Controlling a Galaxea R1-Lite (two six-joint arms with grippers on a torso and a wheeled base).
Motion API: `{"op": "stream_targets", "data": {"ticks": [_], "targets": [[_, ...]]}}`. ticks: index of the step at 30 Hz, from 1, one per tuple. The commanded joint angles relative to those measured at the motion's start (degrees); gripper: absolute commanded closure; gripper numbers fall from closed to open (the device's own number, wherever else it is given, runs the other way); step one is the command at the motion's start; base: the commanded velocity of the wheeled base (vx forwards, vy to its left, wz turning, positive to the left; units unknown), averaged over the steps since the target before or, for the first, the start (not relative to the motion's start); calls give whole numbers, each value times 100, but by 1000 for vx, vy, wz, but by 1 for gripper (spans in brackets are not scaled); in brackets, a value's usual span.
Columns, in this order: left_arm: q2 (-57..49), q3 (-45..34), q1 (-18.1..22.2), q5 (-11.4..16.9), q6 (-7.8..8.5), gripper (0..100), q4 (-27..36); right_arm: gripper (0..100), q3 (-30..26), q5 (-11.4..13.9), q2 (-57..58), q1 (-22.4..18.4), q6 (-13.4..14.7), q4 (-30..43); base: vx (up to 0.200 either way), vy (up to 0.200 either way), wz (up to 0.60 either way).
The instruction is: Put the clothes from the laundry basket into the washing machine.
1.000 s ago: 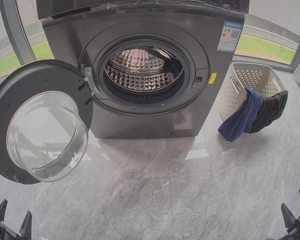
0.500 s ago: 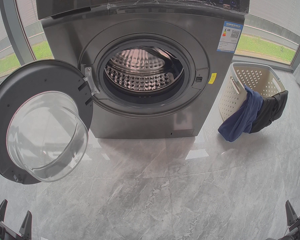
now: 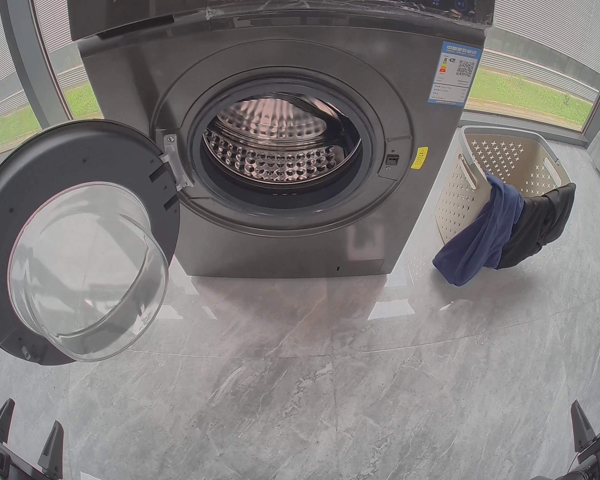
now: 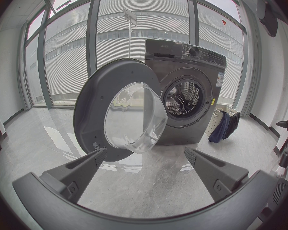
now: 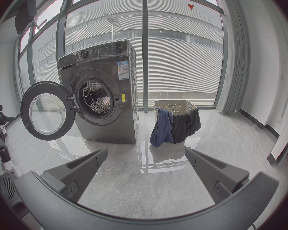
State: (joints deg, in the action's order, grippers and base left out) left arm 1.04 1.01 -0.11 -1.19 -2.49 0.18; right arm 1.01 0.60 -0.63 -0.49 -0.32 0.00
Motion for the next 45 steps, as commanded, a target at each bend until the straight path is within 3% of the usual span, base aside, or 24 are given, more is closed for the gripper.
{"op": "stream_targets", "data": {"ticks": [1,13,19,37,45], "targets": [[-86,-84,-7,5,-6,0,-1,0,-101,2,-33,-4,5,0,0,-200,0],[-86,-84,-7,-4,-6,0,-1,0,-101,2,-33,-4,-3,0,0,-200,0],[-86,-84,-7,-4,-6,0,-1,0,-101,2,-33,-4,5,0,0,0,0],[-86,-84,-7,5,-6,0,-1,0,-101,2,-42,-4,5,0,200,0,0],[-86,-84,-7,-4,-6,0,-1,0,-101,2,-42,-4,-3,0,0,0,0]]}}
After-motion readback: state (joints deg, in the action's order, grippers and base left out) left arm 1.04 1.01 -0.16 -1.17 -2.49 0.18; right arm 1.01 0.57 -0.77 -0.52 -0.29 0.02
